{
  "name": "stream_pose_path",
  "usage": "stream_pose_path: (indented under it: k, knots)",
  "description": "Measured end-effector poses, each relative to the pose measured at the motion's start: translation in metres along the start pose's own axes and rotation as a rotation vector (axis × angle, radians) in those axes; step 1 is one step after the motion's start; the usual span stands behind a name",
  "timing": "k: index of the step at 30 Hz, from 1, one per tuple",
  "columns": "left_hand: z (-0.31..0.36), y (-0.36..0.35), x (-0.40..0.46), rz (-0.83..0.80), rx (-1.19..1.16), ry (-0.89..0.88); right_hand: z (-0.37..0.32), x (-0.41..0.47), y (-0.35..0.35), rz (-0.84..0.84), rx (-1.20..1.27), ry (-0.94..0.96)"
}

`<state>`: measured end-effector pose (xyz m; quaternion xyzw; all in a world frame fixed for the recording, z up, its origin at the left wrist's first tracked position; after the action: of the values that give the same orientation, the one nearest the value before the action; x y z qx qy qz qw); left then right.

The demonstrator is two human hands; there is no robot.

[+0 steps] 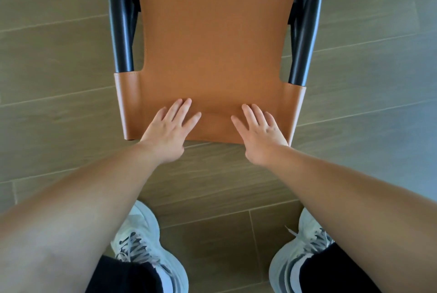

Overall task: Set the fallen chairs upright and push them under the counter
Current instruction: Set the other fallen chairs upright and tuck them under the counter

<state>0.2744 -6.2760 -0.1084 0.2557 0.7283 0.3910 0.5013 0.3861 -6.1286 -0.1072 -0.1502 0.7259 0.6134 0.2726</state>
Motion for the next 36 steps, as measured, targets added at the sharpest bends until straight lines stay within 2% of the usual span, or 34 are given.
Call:
stream_pose_path:
  k: [8,17,29,36]
  knots:
    - [-0.004,-0.003,0.006,0.025,0.147,0.011,0.006,0.004,-0.014,0.047,-0.195,0.035]
    - [0.009,-0.013,0.017,0.03,0.226,-0.035,-0.006,0.015,-0.013,0.096,-0.219,0.076]
    - [0.008,-0.001,0.012,-0.009,0.147,-0.103,-0.01,0.007,-0.002,0.062,-0.225,0.149]
    - [0.012,0.057,-0.012,-0.047,0.076,-0.121,-0.003,-0.033,0.046,0.023,-0.219,0.145]
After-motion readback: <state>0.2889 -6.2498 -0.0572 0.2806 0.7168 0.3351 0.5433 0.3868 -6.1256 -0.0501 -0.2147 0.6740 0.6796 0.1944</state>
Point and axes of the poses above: each hand's wrist, its own x-axis towards the middle knuckle, its own y-axis out of the back of the hand, z = x × y, the point moved 10 cm from there along x, towards the middle knuckle, and after that the axes turned 8 degrees about x, right-handed, at the moved point
